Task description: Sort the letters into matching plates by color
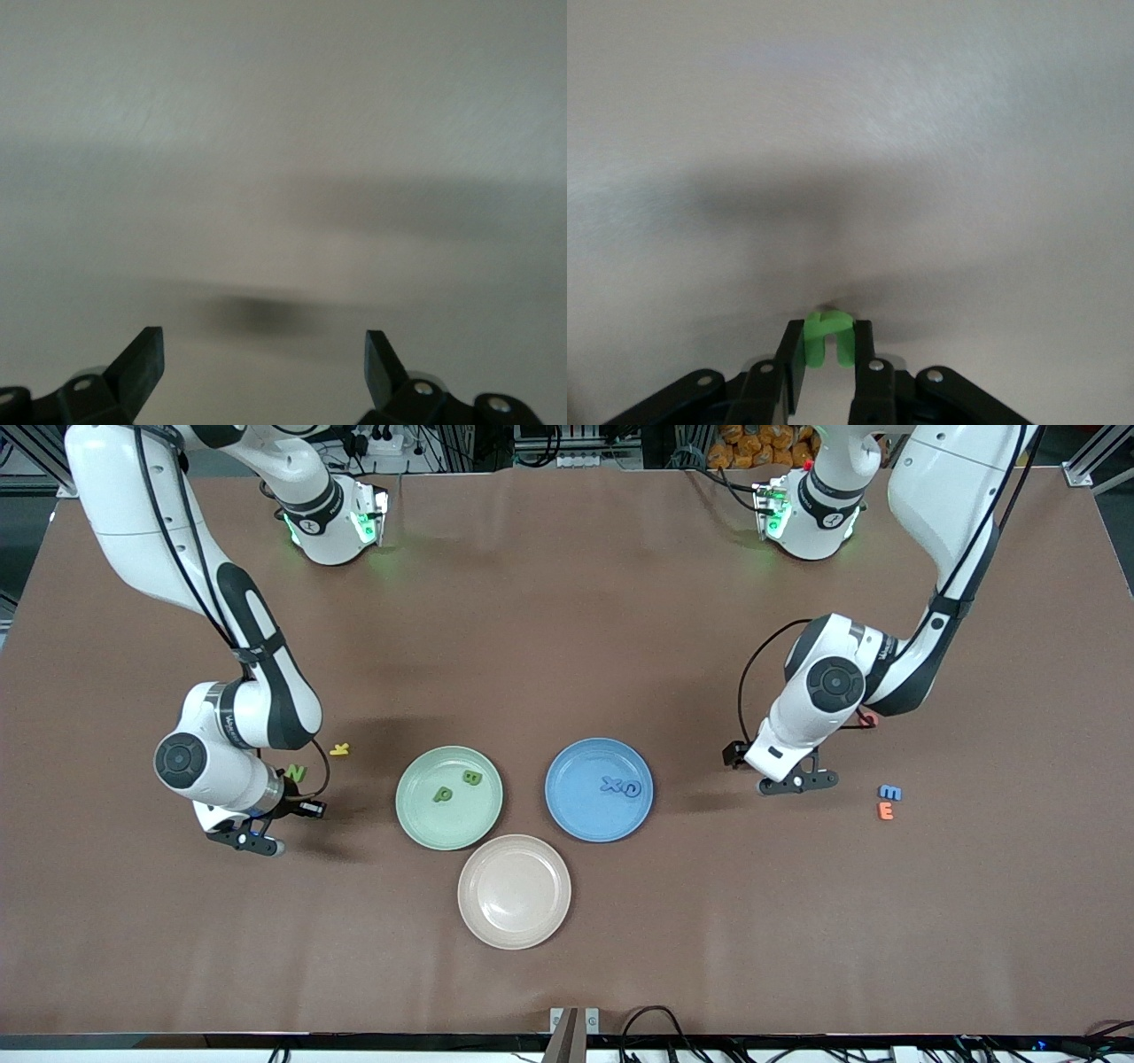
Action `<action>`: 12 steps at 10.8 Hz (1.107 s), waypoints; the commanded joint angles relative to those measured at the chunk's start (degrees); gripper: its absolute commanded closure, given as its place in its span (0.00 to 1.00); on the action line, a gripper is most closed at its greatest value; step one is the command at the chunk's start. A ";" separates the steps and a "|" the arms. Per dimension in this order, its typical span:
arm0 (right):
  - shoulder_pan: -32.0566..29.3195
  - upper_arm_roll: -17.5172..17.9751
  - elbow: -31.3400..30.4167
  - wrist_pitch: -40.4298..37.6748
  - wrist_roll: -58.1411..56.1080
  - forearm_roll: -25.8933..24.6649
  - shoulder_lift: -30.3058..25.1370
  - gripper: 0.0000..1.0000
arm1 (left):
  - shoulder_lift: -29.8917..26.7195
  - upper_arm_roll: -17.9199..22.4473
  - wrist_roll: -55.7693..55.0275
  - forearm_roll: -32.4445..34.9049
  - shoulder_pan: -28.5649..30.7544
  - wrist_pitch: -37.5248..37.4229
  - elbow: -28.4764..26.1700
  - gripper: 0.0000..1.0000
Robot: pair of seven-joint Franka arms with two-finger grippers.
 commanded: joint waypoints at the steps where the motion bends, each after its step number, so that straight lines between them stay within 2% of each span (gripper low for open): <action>1: -0.15 0.63 -0.09 -2.26 -12.52 -0.85 -3.34 0.81 | -6.12 -0.61 3.51 1.36 3.53 1.26 -7.28 0.00; 3: 1.33 0.81 1.58 -4.29 -16.42 -0.67 -3.52 0.81 | -7.79 -0.61 6.94 1.53 5.02 1.52 -9.73 0.00; 6: 3.97 3.00 2.90 -4.30 -16.08 -0.50 -3.35 0.81 | -8.94 -0.61 9.07 1.53 6.00 3.88 -13.25 0.00; 9: 8.71 3.00 4.65 -4.38 -16.08 -0.23 -2.82 0.81 | -9.38 -0.61 9.76 2.06 8.19 10.12 -17.91 0.00; 12: 12.76 3.44 6.42 -4.39 -15.99 0.21 -1.85 0.82 | -9.99 -0.61 10.03 2.32 9.25 10.22 -19.24 0.00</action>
